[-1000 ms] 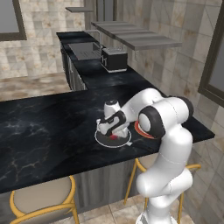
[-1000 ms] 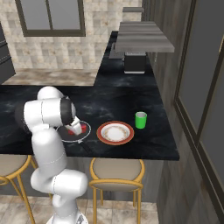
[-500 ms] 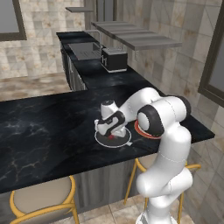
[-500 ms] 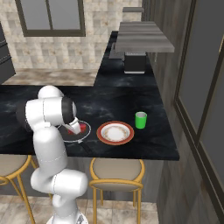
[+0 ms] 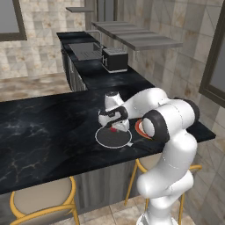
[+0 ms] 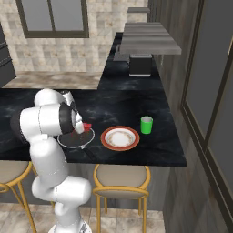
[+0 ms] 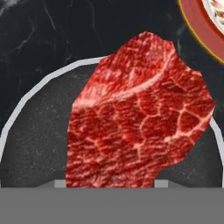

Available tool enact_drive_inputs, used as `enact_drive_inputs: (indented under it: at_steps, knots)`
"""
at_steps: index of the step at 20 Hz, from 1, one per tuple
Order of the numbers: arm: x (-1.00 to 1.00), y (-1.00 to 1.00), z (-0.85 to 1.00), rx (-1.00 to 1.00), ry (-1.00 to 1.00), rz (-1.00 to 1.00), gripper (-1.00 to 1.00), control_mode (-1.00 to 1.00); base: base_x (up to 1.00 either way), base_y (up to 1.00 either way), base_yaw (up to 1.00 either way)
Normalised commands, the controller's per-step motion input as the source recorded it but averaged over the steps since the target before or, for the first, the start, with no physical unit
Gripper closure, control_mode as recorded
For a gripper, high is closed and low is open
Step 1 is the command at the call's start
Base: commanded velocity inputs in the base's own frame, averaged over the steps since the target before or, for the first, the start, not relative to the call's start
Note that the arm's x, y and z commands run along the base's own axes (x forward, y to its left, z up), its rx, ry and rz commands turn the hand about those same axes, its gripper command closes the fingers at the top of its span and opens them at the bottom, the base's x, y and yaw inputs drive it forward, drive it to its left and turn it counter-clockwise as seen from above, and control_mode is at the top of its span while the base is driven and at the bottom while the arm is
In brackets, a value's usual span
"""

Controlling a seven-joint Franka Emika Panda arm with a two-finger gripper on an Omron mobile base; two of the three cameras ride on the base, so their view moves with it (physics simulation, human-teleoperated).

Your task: Pick up the pan with the steak in it and place it on the dining table. Then place the steak on the plate.

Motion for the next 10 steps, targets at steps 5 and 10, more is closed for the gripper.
enact_drive_inputs:
  at_steps: [5, 10]
  knots:
    - [-0.09, -0.67, 0.34, 0.00, -0.02, -0.13, 1.00, -1.00, 0.00, 0.00, 0.00]
    - [0.01, -0.87, 0.00, 0.00, -0.01, -0.06, 1.00, -1.00, 0.00, 0.00, 0.00]
